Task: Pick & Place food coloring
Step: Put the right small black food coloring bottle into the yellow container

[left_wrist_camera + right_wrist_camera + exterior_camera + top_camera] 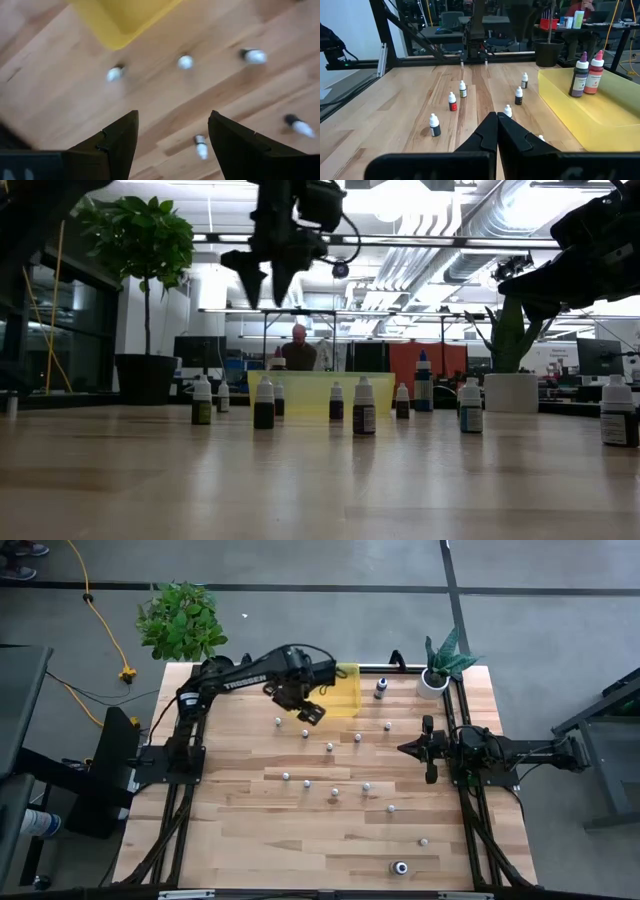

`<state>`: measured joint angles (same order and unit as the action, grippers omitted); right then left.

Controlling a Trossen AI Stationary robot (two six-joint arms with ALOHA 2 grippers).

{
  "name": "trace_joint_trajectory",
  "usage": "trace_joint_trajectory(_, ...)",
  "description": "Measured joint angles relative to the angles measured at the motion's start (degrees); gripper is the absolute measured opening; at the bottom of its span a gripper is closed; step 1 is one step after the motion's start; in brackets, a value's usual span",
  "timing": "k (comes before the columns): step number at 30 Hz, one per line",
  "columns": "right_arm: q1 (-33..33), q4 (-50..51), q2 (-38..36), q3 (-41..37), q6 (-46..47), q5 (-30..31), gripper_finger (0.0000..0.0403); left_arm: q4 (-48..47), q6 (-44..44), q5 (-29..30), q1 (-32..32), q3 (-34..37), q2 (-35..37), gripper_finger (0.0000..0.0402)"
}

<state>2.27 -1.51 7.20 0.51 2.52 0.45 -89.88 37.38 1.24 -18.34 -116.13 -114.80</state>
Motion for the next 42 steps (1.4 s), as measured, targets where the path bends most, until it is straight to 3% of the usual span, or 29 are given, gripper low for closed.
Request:
trace_joint_trajectory(6,0.0,-0.01,0.0,0.01,-0.01,0.0,0.0,1.1,0.58,4.17,0.0,10.65,5.07,0.023)
trace_joint_trajectory(21,0.0,0.01,0.0,0.01,0.0,0.01,0.0,23.27,-7.45,4.85,-0.87,34.81,11.77,0.023)
trace_joint_trajectory(30,-0.01,-0.01,0.0,0.02,0.0,0.0,0.0,30.76,-11.7,6.5,-3.97,39.48,11.88,0.023)
trace_joint_trajectory(42,-0.01,0.0,0.0,0.02,0.0,0.02,0.0,35.27,-13.99,4.08,-5.41,43.82,11.84,0.023)
